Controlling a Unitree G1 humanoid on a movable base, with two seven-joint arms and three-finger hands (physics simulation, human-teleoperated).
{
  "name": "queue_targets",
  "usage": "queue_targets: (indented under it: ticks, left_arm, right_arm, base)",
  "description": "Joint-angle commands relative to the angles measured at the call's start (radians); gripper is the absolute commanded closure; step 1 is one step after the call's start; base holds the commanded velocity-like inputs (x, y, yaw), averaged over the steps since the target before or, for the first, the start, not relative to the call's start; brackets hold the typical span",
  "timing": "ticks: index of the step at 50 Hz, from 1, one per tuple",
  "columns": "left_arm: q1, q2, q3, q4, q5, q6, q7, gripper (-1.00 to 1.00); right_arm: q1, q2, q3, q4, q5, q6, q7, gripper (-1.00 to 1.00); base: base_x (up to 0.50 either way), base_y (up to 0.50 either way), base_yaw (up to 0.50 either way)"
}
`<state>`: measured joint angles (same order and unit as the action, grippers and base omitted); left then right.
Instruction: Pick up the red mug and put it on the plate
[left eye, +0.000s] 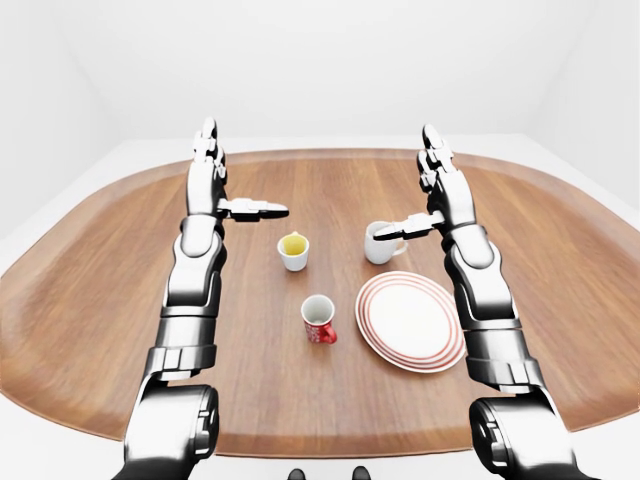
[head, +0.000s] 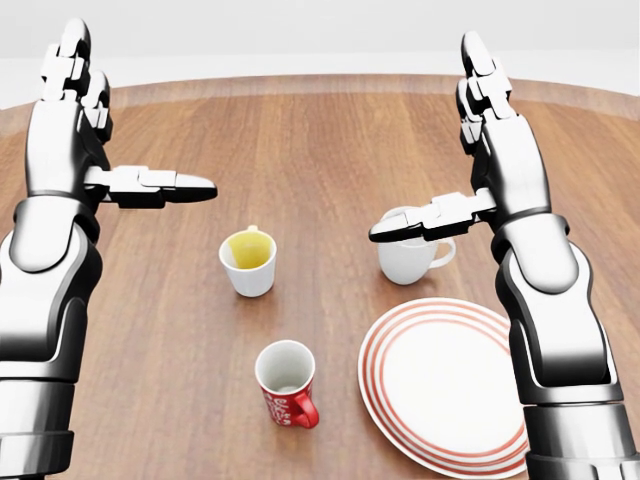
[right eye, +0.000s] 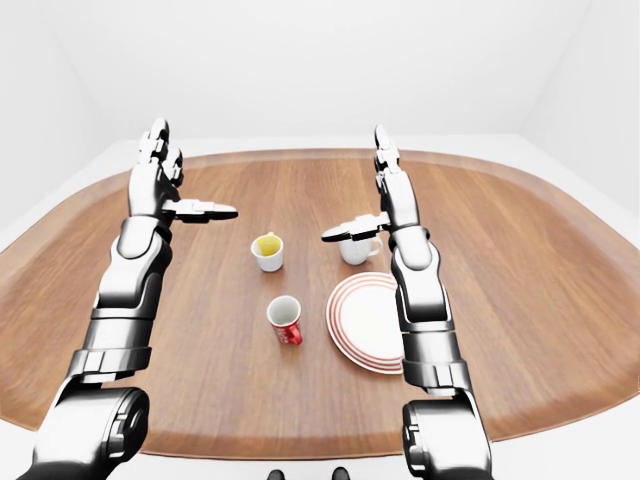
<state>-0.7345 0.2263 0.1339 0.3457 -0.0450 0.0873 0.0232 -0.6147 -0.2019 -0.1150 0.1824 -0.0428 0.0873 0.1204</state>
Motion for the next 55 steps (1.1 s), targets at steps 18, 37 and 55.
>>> queue_targets:
  ticks: [18,37,55]
  left_arm:
    - [0.008,0.006,0.004,-0.034,0.0,0.0,0.001,-1.0]
    - [0.024,0.033,0.024,-0.059,-0.011,0.0,-0.008,-1.0]
    - [0.014,0.032,0.02,-0.029,-0.008,0.0,-0.006,-1.0]
  right_arm:
    - [-0.016,-0.005,0.002,-0.019,-0.021,0.0,0.012,-1.0]
    - [-0.161,0.002,0.096,0.106,-0.313,0.0,0.203,-1.0]
    - [-0.271,0.069,0.149,0.286,-0.545,0.0,0.319,-1.0]
  base:
    - [0.28,0.0,0.0]
    - [0.02,0.0,0.0]
    - [0.0,0.0,0.0]
